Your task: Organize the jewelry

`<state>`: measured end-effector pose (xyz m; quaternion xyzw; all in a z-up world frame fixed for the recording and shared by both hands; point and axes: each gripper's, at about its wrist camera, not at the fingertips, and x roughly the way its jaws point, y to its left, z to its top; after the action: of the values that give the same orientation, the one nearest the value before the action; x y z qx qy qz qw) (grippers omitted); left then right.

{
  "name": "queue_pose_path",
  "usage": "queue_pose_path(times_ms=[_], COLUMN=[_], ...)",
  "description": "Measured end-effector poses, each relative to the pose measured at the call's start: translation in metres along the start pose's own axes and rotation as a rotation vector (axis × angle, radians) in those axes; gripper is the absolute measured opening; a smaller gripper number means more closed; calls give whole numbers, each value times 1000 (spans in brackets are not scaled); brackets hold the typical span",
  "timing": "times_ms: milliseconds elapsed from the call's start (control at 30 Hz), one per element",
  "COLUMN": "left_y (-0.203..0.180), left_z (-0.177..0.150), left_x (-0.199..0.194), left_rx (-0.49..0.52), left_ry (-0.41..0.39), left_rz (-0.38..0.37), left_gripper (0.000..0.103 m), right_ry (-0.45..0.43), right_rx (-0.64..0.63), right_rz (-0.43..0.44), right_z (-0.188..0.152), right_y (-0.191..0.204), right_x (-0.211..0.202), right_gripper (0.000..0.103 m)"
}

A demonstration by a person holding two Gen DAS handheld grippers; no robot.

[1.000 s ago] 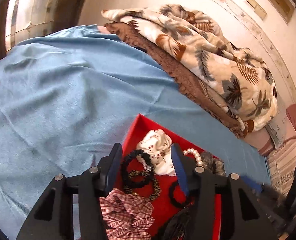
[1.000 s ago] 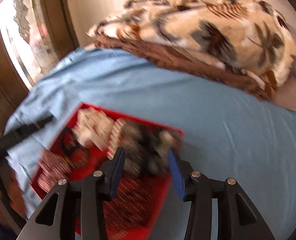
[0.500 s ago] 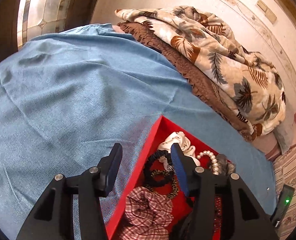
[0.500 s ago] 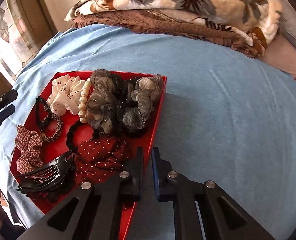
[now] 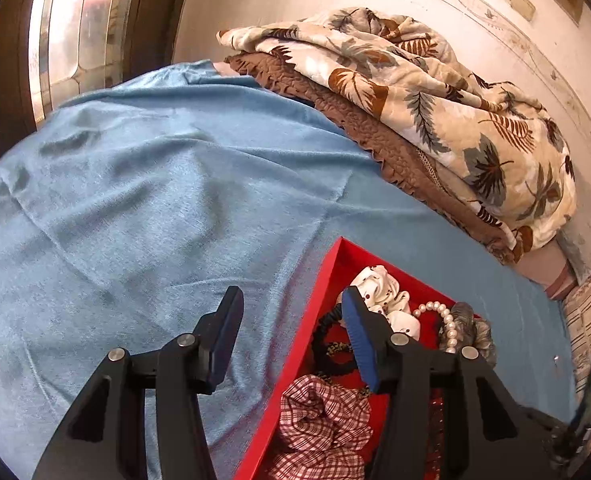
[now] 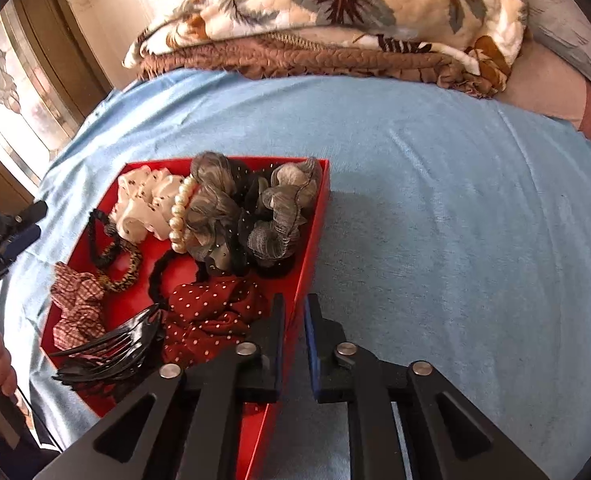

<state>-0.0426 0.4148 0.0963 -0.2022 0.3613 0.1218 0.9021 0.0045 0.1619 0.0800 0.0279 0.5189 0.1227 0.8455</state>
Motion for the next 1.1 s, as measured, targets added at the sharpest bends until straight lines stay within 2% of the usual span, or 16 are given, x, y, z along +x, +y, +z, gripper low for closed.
queue_pose_path(times_ms=[33, 133, 200, 267, 300, 500, 633, 667, 700, 800, 867, 967, 1033, 1100], left_y=[-1, -3, -3, -4, -5, -11, -11, -13, -16, -24, -30, -38, -46, -53], left_z=[-1, -4, -6, -7, -8, -9, -9, -9, -10, -15, -20, -33, -45, -58], left_x=[-2, -8, -13, -17, -19, -30, -41, -47, -53, -74, -91, -115, -129, -139], left_rx=[12, 26, 23, 24, 30, 77, 84, 98, 112, 140, 153, 160, 172, 187], left_ry=[-7, -30, -45, -57, -68, -125, -182, -217, -247, -342, -392, -455, -459, -430], left_rz=[12, 43, 52, 55, 62, 116, 173, 207, 239, 304, 294, 286, 287, 248], left_gripper=[52, 54, 57, 60, 63, 72, 73, 77, 84, 94, 98, 103, 103, 103], right_ry=[-12, -40, -47, -17, -3, 53, 31, 22, 2, -54, -91, -132, -149, -163], right_rx=[-2, -27, -60, -92, -103, -162, -155, -154, -152, -150, -149, -129, -103, -91], right_rz=[2, 35, 93, 167, 186, 202, 221, 219, 218, 201, 171, 117, 100, 80], right_z=[-2, -6, -9, -13, -15, -30, -33, -33, -35, -44, -53, -71, -81, -88], right_y=[1, 10, 24, 41, 48, 79, 73, 70, 66, 50, 39, 19, 6, -3], right_x=[-6, -19, -27, -26, -24, -2, -14, -19, -28, -54, -69, -90, -100, -108], right_gripper=[18, 19, 20, 35, 37, 38, 38, 38, 38, 44, 50, 54, 54, 57])
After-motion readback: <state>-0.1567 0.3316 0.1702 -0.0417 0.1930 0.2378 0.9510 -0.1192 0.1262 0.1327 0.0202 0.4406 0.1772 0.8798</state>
